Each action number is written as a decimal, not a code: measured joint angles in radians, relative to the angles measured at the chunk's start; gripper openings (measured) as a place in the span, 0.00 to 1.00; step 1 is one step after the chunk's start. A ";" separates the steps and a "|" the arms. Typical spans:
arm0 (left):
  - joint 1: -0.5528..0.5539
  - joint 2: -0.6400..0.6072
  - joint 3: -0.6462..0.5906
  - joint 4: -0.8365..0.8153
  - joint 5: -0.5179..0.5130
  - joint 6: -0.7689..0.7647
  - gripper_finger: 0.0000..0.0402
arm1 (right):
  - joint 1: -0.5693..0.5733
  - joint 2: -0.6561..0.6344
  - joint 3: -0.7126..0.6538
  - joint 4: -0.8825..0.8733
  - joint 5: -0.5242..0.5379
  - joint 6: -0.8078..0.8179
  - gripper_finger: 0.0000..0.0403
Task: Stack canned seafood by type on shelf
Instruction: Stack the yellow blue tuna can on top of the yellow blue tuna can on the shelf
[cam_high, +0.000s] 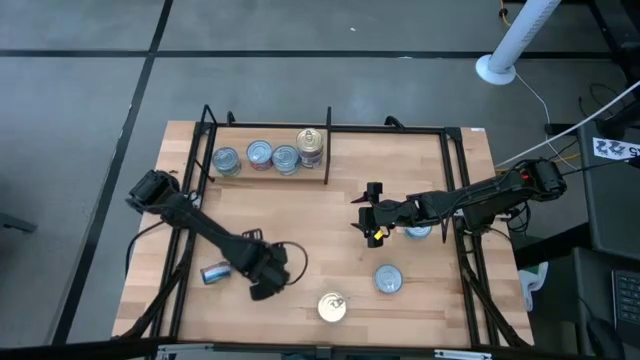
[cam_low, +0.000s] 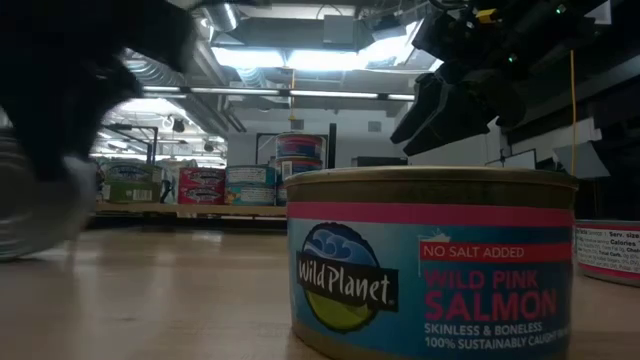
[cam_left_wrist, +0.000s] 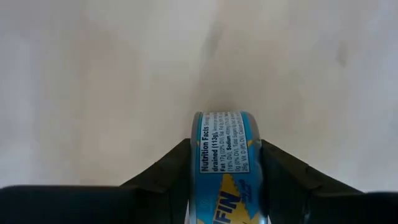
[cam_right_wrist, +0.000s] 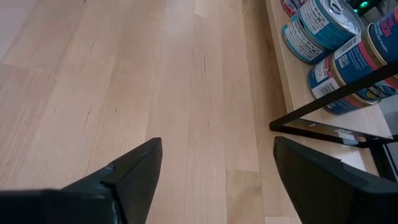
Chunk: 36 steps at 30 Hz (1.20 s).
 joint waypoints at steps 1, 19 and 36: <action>0.020 0.000 0.000 -0.001 -0.015 0.020 0.37 | 0.000 0.000 0.000 0.001 0.000 0.000 0.76; 0.284 0.000 0.052 -0.002 -0.431 0.502 0.37 | 0.000 0.000 0.000 0.002 0.000 0.000 0.76; 0.385 0.000 0.072 -0.002 -0.894 0.787 0.37 | 0.000 0.000 0.000 0.003 0.000 0.000 0.76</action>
